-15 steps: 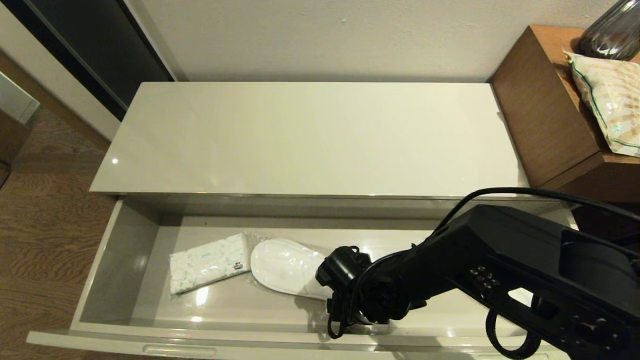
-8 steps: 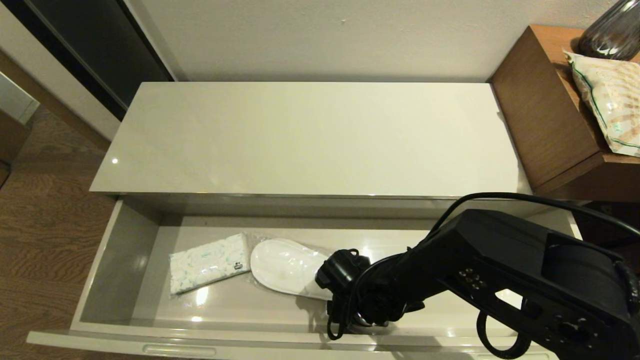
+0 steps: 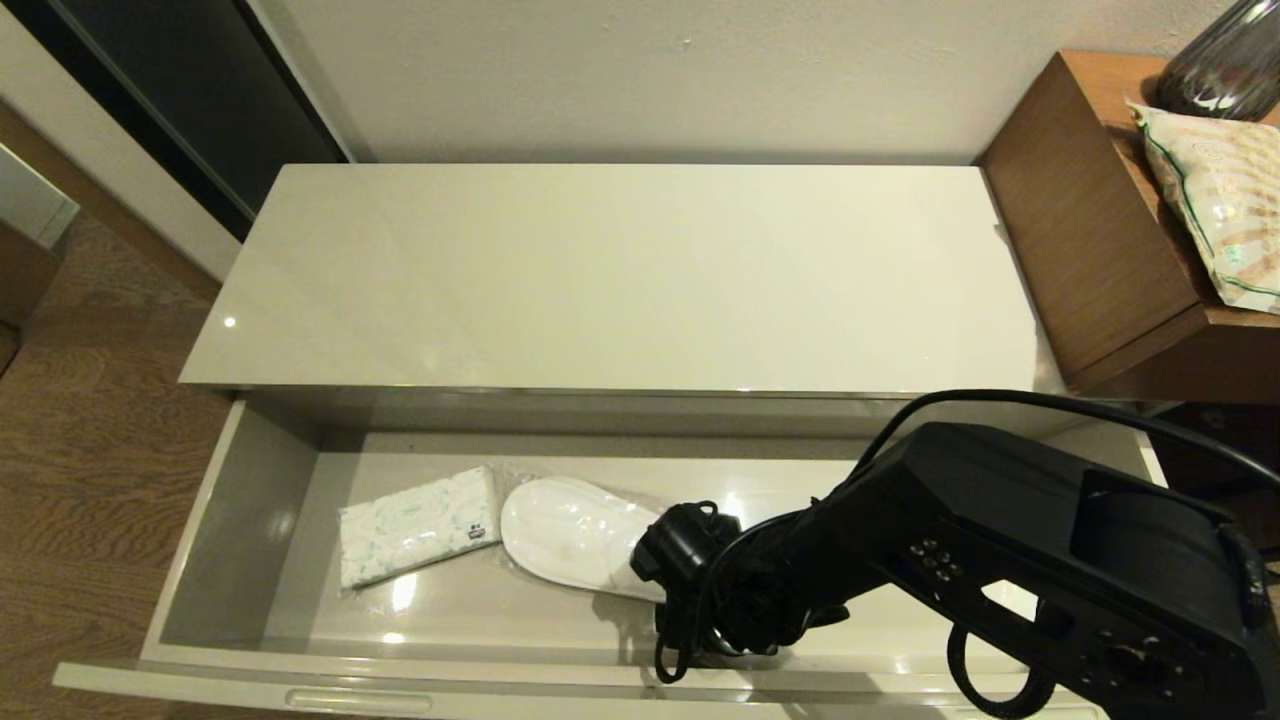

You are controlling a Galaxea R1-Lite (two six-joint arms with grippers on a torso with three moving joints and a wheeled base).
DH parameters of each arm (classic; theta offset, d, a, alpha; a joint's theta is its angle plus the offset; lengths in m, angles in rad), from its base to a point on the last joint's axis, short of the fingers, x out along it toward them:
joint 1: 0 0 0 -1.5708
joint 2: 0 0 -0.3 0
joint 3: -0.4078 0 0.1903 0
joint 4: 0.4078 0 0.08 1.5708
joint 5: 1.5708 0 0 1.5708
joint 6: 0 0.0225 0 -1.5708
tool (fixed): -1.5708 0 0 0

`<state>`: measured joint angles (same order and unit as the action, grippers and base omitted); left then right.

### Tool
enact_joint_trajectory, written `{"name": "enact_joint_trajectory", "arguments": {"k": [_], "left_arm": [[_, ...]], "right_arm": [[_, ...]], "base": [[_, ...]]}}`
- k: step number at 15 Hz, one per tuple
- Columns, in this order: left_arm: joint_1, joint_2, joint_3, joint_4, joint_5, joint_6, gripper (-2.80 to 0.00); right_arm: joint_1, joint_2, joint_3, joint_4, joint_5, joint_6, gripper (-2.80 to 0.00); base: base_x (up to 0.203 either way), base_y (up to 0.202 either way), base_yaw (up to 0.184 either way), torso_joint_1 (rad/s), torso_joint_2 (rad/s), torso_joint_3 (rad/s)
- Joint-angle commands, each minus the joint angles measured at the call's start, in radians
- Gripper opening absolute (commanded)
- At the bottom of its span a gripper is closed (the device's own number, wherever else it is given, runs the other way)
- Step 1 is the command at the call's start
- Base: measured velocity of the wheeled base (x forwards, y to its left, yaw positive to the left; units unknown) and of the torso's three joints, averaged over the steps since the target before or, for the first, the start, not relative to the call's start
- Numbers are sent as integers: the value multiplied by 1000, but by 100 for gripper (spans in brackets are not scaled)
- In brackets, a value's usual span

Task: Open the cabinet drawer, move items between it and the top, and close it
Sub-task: Take out the adhesive tape from the drawer

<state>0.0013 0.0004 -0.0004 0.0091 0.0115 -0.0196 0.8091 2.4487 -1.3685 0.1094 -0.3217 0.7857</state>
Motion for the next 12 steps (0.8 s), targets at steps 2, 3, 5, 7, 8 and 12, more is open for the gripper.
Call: {"name": "enact_joint_trajectory", "arguments": {"k": [2, 3, 5, 7, 8, 12], "left_arm": [[0, 1, 0, 0, 1, 0, -280], [0, 1, 0, 0, 1, 0, -280], [0, 1, 0, 0, 1, 0, -280], [0, 1, -1, 0, 1, 0, -280], [0, 1, 0, 0, 1, 0, -280], [0, 1, 0, 0, 1, 0, -280]], "right_arm": [[1, 7, 2, 1, -1, 25, 0], [1, 12, 0, -1, -4, 26, 0], [1, 13, -1, 1, -7, 26, 0], [-1, 16, -1, 1, -14, 26, 0], [-1, 16, -1, 1, -14, 26, 0], [-2, 16, -4, 3, -14, 26, 0]], "base": [[0, 0, 0, 0, 0, 0], [0, 0, 0, 0, 0, 0], [0, 0, 0, 0, 0, 0], [0, 0, 0, 0, 0, 0], [0, 0, 0, 0, 0, 0], [0, 0, 0, 0, 0, 0]]}}
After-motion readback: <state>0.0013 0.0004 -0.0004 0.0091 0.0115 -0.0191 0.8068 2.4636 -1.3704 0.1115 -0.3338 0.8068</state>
